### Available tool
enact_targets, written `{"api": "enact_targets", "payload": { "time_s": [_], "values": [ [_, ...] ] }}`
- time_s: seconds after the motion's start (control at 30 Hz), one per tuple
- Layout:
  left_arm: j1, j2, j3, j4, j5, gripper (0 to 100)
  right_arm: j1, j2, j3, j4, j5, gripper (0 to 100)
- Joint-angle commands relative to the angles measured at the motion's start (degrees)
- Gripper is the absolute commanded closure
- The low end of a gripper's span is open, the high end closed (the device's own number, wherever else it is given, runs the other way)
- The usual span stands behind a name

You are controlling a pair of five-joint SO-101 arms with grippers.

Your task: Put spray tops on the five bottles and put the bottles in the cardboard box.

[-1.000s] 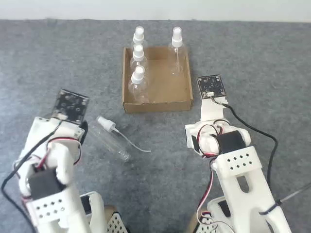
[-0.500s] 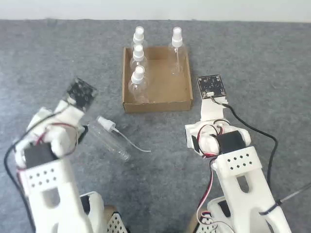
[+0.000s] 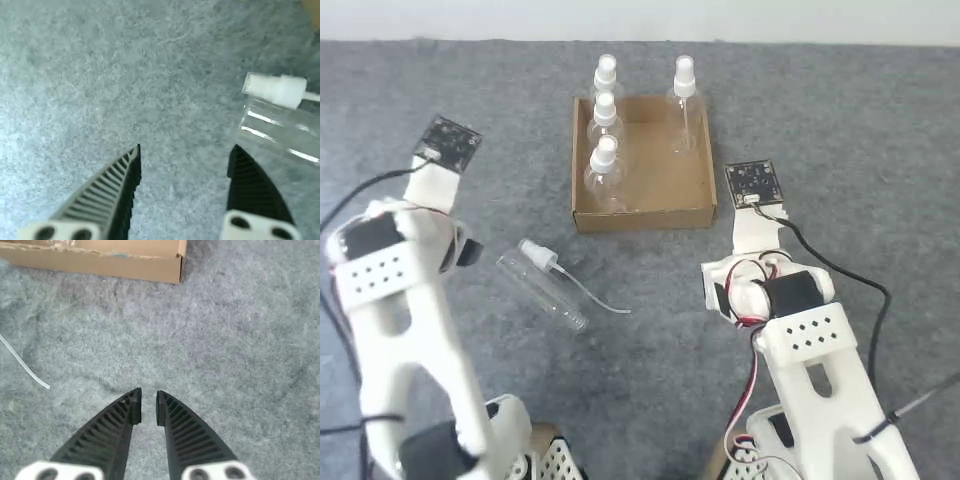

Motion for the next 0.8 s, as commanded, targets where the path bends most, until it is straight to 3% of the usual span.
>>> {"api": "enact_targets", "payload": {
  "time_s": [0.0,0.17,0.5,0.77],
  "values": [
    [-0.4,4.0,-4.7,-2.4,0.8,74,0.2,-2.2,-0.6,-1.2,-0.5,97.8],
    [-0.9,9.4,-4.5,-9.0,0.8,74,0.2,-2.1,-0.5,-1.2,-0.5,97.8],
    [-0.5,20.8,-4.4,-9.0,0.6,74,0.3,-2.2,-0.5,-1.2,-0.4,97.8],
    [5.0,20.9,-4.4,3.3,0.4,74,2.1,-2.2,-0.5,-1.2,-0.4,97.8]
  ]
}}
